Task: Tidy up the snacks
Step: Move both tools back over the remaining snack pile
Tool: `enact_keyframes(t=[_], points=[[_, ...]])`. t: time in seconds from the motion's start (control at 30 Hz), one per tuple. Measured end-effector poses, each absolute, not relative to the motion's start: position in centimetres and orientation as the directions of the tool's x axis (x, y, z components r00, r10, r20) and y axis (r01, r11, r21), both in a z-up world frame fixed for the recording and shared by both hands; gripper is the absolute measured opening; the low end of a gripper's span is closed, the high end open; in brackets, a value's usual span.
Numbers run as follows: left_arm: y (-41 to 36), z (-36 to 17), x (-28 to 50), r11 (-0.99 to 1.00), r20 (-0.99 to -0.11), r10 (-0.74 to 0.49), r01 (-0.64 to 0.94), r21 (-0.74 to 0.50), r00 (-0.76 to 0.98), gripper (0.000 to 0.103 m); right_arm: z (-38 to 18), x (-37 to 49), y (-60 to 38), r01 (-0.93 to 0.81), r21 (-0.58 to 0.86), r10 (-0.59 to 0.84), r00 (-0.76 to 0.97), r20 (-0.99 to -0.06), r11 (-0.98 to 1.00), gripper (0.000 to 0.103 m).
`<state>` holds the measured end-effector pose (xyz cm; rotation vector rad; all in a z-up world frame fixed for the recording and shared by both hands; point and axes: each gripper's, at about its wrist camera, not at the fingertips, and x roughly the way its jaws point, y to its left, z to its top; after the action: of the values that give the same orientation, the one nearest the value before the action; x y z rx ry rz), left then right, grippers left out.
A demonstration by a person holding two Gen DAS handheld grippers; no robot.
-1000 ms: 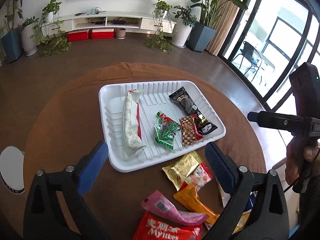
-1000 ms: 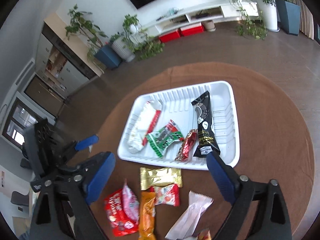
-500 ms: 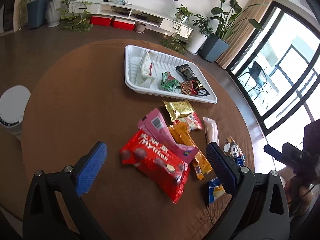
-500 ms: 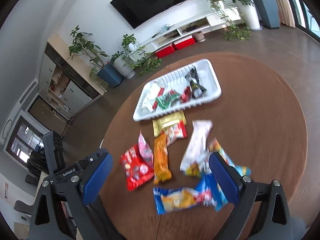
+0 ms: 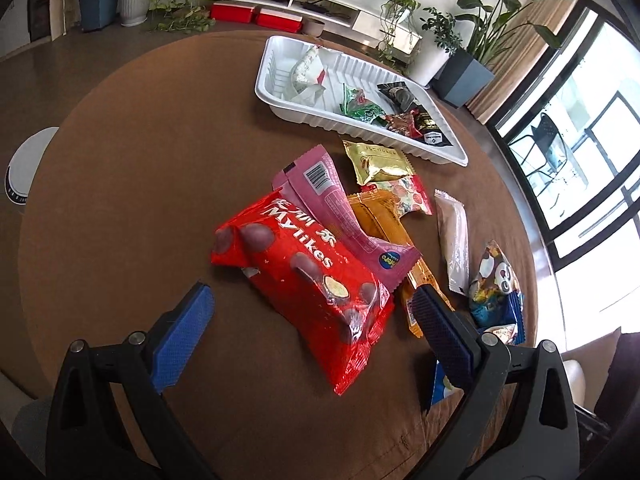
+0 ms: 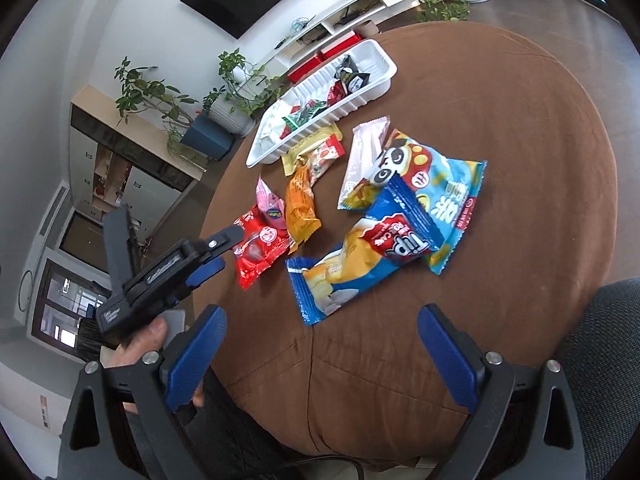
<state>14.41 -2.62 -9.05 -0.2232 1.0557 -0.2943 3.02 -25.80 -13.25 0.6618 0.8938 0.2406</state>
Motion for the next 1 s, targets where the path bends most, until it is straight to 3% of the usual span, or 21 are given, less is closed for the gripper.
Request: enact_keyframes(t=[0.57,1.0], points=[[-1.4,-11.3,17.8,0.969,-0.899,-0.23,0.178,-0.174,0.372,0.101,-14.5,2.8,-25.8,0.083,0.618,0.463,0.587,-0.664,0.782,0.099],[-3.0,-11.0,19.9,0.978,-0.905,-0.121,0.206,-0.038,0.409,0.1,-14.9,3.1,-24.9,0.098,0.594,0.443,0.572,-0.69,0.799,0.099]])
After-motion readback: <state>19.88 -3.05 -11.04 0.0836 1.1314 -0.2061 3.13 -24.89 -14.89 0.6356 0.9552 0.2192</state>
